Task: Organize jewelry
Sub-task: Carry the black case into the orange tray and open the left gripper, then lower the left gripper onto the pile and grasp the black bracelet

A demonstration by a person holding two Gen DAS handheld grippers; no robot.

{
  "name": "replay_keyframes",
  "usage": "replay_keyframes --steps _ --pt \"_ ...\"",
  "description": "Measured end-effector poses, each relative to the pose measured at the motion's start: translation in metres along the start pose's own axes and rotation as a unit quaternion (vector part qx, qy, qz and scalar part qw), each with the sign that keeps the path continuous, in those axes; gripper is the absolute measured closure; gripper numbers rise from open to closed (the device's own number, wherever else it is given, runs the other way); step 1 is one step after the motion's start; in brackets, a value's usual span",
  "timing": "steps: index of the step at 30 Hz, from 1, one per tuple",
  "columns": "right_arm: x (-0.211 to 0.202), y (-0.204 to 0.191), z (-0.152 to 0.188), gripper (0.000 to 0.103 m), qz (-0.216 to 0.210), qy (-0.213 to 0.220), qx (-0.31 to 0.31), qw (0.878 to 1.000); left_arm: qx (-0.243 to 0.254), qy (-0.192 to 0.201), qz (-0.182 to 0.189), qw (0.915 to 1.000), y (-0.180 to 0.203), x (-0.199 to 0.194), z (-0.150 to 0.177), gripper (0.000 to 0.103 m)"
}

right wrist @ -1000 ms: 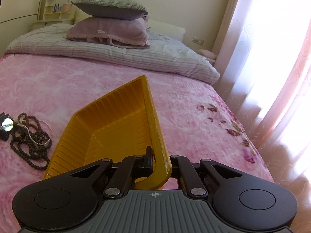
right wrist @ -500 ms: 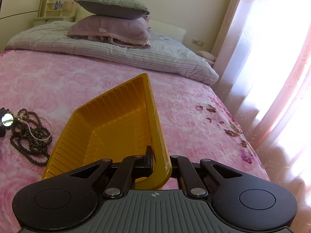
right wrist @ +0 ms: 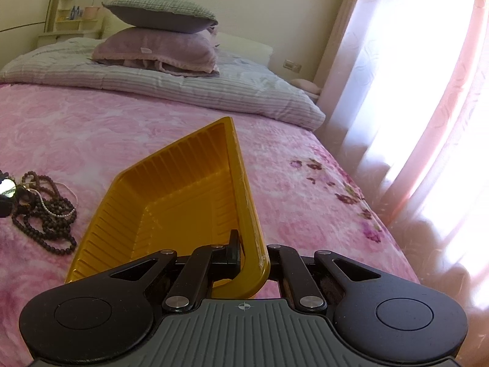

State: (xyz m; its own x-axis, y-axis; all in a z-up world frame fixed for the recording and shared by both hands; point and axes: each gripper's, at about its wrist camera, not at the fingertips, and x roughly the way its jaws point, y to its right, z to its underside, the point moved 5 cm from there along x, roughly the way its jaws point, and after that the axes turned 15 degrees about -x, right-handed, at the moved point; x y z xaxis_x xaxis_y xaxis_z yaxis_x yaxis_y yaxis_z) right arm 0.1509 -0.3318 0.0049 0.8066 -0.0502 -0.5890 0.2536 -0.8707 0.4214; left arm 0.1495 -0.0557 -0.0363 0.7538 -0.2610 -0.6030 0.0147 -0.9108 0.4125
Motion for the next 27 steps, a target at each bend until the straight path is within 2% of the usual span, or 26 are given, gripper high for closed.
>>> replay_keyframes --steps 4,8,19,22,24,27 --pt "-0.002 0.0 0.003 0.097 0.0 0.001 0.005 1.0 0.029 -0.018 0.073 0.9968 0.045 0.012 0.004 0.028" --pt "-0.001 0.001 0.006 0.097 -0.002 0.001 0.013 1.0 0.046 -0.042 0.109 0.9921 0.068 0.026 0.015 0.028" --pt "0.001 0.003 0.007 0.097 -0.003 0.001 0.027 1.0 0.063 -0.076 0.151 0.9837 0.095 0.047 0.025 0.03" --pt "0.001 0.002 0.008 0.097 -0.005 0.0 0.027 1.0 0.054 -0.08 0.168 0.9811 0.099 0.044 0.026 0.016" --pt "0.001 0.001 0.007 0.097 -0.003 0.0 0.027 1.0 0.059 -0.071 0.168 0.9814 0.095 0.037 0.025 0.016" --pt "0.001 0.001 0.007 0.097 -0.003 0.001 0.028 1.0 0.062 -0.056 0.146 0.9857 0.082 0.025 0.024 0.016"
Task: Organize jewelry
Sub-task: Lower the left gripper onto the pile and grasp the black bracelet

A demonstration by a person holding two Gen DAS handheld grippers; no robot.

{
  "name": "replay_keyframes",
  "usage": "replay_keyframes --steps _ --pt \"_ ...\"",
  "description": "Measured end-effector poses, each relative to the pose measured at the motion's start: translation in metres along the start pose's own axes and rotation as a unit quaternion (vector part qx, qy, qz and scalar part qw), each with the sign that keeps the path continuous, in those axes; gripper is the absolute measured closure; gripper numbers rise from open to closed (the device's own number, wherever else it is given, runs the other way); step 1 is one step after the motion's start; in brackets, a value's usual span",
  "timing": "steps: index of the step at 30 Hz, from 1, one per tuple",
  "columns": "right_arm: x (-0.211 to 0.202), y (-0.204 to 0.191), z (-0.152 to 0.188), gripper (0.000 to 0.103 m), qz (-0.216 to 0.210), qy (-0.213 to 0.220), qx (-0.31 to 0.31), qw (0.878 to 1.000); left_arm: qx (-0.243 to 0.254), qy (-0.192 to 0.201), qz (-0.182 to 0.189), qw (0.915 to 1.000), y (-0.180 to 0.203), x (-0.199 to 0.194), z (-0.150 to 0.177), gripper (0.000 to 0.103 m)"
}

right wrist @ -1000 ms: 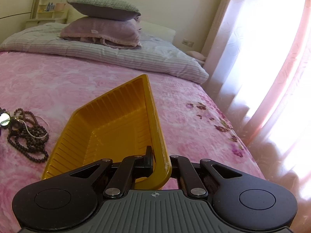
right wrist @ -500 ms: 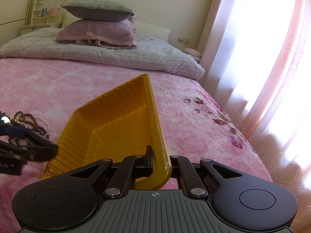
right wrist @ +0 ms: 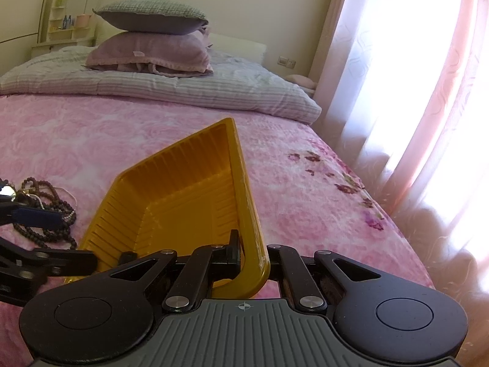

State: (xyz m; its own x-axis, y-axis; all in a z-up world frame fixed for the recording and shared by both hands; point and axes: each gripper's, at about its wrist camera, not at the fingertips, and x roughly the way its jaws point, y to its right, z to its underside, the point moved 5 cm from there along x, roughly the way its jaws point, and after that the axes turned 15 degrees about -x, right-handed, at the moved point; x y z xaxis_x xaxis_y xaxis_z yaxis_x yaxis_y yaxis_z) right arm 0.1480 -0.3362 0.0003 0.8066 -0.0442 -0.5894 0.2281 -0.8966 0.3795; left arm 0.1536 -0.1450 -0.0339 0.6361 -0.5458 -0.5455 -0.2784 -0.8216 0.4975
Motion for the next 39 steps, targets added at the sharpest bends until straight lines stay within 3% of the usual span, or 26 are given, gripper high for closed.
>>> replay_keyframes --steps 6,10,13,21,26,30,35,39 --pt "-0.001 0.0 0.001 0.097 -0.001 0.003 0.0 1.0 -0.005 0.028 -0.097 0.9948 -0.052 -0.036 0.013 0.016" --pt "-0.001 0.0 0.002 0.097 -0.001 0.003 0.0 1.0 -0.007 0.04 -0.165 0.9854 -0.089 -0.056 0.019 0.017" --pt "-0.001 -0.001 0.002 0.097 -0.001 0.002 0.0 1.0 -0.015 0.043 -0.196 0.9796 -0.111 -0.064 0.018 0.019" --pt "-0.002 -0.001 0.001 0.097 0.0 0.002 -0.004 1.0 0.049 0.052 -0.218 0.9733 -0.118 -0.042 0.004 0.03" --pt "-0.002 -0.002 0.001 0.097 0.0 0.001 -0.004 1.0 0.102 0.039 -0.216 0.9702 -0.108 -0.019 -0.002 0.049" --pt "-0.002 -0.002 0.001 0.097 0.0 0.001 -0.004 1.0 0.131 0.005 -0.214 0.968 -0.107 0.002 -0.003 0.064" --pt "0.0 -0.001 0.001 0.097 0.001 -0.002 -0.005 1.0 0.165 -0.021 -0.229 0.9592 -0.108 0.019 -0.001 0.086" --pt "0.001 0.0 0.001 0.097 0.0 -0.003 -0.004 1.0 0.176 -0.025 -0.232 0.9563 -0.109 0.016 0.001 0.09"
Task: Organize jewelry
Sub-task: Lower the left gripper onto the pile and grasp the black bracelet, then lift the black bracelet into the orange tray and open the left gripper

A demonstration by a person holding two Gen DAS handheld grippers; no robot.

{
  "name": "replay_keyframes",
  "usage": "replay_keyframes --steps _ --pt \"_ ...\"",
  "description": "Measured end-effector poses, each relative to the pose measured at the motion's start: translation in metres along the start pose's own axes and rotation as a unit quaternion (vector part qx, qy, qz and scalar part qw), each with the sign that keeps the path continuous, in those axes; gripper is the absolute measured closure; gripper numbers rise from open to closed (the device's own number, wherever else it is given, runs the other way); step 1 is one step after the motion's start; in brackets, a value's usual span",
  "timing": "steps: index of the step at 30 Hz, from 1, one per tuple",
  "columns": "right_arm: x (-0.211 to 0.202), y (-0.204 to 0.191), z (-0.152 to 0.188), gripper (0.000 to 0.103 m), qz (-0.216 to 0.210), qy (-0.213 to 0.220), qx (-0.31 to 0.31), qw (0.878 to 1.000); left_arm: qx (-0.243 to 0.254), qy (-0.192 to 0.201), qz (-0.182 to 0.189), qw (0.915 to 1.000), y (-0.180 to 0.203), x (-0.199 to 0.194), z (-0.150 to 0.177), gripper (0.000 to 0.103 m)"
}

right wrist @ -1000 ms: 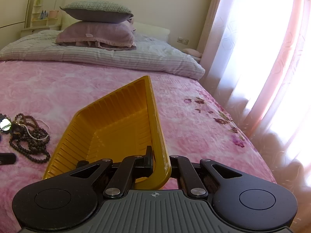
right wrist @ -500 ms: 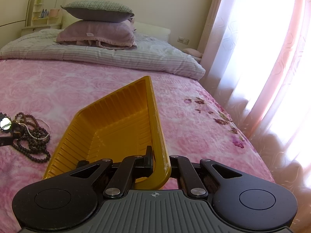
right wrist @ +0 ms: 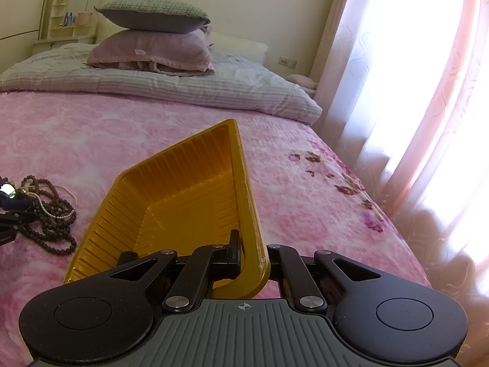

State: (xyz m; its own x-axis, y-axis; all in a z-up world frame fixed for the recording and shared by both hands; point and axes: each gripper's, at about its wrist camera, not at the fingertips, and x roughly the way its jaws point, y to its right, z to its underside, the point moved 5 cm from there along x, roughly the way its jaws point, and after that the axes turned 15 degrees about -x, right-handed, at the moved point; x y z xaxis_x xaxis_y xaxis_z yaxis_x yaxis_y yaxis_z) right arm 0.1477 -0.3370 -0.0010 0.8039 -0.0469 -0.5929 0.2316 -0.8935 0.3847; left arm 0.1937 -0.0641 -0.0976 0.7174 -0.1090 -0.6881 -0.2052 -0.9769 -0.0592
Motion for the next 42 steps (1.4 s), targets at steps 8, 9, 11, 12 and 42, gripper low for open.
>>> replay_keyframes --steps 8,9,11,12,42 --pt "0.0 0.0 -0.001 0.097 0.001 0.002 -0.001 1.0 -0.034 0.025 0.004 0.9991 -0.015 -0.032 0.0 0.091" --pt "0.0 0.0 -0.001 0.097 0.001 0.002 -0.001 1.0 -0.036 0.029 0.004 0.9989 -0.016 -0.036 -0.001 0.091" --pt "-0.001 0.0 -0.001 0.097 0.001 0.002 -0.001 1.0 -0.042 0.033 0.005 0.9986 -0.018 -0.042 -0.002 0.091" --pt "-0.001 0.0 -0.001 0.097 0.002 0.002 -0.001 1.0 -0.045 0.033 0.007 0.9984 -0.019 -0.045 -0.003 0.091" --pt "0.001 0.001 0.0 0.097 0.003 -0.003 0.004 1.0 0.017 0.042 -0.052 0.9976 -0.023 -0.029 0.014 0.062"
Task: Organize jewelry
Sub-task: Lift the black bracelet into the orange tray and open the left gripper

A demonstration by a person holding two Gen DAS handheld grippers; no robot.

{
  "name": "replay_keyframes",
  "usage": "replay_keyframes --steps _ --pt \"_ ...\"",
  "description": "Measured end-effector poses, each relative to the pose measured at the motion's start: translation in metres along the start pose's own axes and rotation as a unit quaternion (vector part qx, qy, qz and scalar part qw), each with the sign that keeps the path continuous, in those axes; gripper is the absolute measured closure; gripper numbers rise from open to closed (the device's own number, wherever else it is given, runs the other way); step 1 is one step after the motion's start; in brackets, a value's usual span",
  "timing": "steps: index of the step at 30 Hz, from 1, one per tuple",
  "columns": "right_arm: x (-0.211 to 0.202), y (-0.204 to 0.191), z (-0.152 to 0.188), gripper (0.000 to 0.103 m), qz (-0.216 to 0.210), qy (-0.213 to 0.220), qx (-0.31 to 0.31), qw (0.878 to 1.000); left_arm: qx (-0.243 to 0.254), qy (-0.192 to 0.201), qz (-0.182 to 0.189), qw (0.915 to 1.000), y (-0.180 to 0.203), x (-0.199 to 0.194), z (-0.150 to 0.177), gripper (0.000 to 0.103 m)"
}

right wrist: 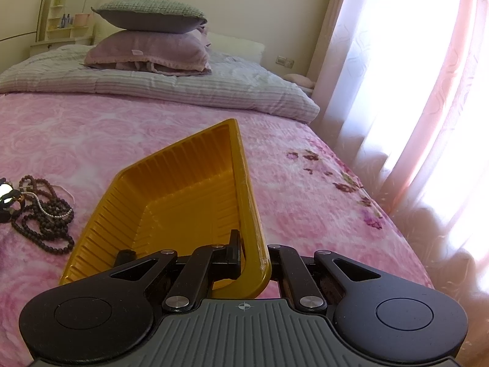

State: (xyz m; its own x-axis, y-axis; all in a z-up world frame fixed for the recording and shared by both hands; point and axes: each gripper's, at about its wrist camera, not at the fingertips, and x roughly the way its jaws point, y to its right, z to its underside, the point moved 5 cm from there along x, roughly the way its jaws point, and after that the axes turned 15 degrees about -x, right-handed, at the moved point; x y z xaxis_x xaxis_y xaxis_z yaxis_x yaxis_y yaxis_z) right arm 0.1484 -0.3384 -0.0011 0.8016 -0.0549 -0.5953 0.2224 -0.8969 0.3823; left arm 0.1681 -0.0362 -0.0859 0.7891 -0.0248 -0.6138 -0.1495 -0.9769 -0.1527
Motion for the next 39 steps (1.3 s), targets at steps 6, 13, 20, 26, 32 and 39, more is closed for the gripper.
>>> replay_keyframes --steps 6,13,20,26,32,39 --pt "0.003 0.0 0.001 0.097 0.003 -0.003 0.0 1.0 -0.007 -0.016 -0.005 0.9998 -0.008 0.018 -0.007 0.078" --pt "0.004 0.0 0.001 0.097 0.003 -0.003 0.002 1.0 -0.035 -0.008 0.006 0.9993 -0.011 0.004 -0.018 0.094" --pt "0.003 0.001 0.003 0.097 0.001 -0.002 0.005 1.0 -0.054 0.017 0.075 0.9956 0.023 -0.023 -0.048 0.094" --pt "0.003 0.0 0.003 0.097 0.0 -0.001 0.007 1.0 -0.055 0.023 0.158 0.9857 0.076 -0.033 -0.067 0.094" --pt "0.003 -0.001 0.002 0.097 0.0 0.001 0.006 1.0 -0.042 0.013 0.203 0.9781 0.117 -0.033 -0.068 0.094" --pt "0.003 0.0 0.003 0.097 0.0 0.001 0.008 1.0 -0.027 -0.002 0.23 0.9728 0.14 -0.032 -0.062 0.093"
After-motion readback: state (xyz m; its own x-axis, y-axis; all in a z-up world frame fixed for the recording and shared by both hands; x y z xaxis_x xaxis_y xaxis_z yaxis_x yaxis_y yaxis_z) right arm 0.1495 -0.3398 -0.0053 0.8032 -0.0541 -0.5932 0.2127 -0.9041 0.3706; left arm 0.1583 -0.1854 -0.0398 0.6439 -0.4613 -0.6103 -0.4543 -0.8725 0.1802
